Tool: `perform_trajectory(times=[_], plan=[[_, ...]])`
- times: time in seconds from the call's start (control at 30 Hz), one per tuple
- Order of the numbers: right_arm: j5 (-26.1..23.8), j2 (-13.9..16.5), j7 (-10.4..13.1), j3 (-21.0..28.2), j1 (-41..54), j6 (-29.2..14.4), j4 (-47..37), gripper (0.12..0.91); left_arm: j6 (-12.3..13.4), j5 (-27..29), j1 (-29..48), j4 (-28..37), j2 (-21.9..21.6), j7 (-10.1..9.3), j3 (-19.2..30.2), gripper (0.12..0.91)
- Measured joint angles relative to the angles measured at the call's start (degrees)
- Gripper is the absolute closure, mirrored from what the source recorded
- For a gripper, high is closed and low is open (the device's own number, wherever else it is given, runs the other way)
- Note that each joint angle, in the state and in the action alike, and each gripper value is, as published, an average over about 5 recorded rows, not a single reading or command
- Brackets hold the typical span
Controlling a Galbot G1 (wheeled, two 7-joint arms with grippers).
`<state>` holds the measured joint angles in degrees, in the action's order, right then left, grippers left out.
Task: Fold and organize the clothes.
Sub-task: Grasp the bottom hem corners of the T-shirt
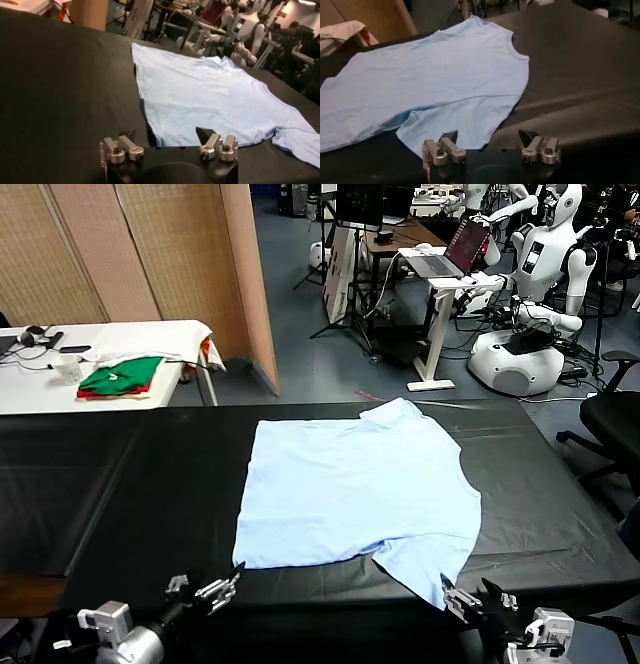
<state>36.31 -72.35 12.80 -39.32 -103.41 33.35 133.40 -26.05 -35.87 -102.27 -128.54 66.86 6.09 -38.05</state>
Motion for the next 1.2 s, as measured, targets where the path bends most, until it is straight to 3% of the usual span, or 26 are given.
perform_trajectory(times=[0.5, 0.6, 0.7, 0.8, 1.0, 1.13, 1.2], plan=[[-3.22, -1.19, 0.51, 2.66, 1.57, -0.53, -2.56, 0.119, 0.28, 5.45, 2.72, 2.70, 3.43, -1.80, 4.01, 0.123], [-3.41, -1.40, 0.68, 3.19, 1.79, -0.63, -3.06, 0.141, 0.41, 5.86, 3.10, 3.27, 3.60, -1.88, 4.28, 0.127], [-3.49, -1.59, 0.76, 3.60, 1.94, -0.63, -3.37, 0.217, 0.63, 6.21, 3.61, 3.87, 3.92, -1.73, 4.75, 0.161], [-3.77, -1.76, 0.73, 3.95, 2.02, -0.72, -3.64, 0.350, 0.79, 6.59, 4.04, 4.39, 4.13, -1.54, 5.35, 0.267], [-4.26, -2.23, 0.63, 4.87, 2.17, -0.93, -3.96, 0.675, 0.81, 7.08, 4.46, 4.96, 4.16, -1.75, 6.03, 0.586], [-4.21, -2.46, 0.91, 5.49, 2.27, -1.20, -4.09, 0.786, 0.77, 7.11, 4.48, 5.07, 4.06, -1.97, 6.09, 0.772], [-4.16, -2.59, 1.13, 5.78, 2.08, -1.46, -3.86, 0.820, 0.73, 7.09, 4.45, 5.09, 3.98, -1.97, 6.09, 0.801]])
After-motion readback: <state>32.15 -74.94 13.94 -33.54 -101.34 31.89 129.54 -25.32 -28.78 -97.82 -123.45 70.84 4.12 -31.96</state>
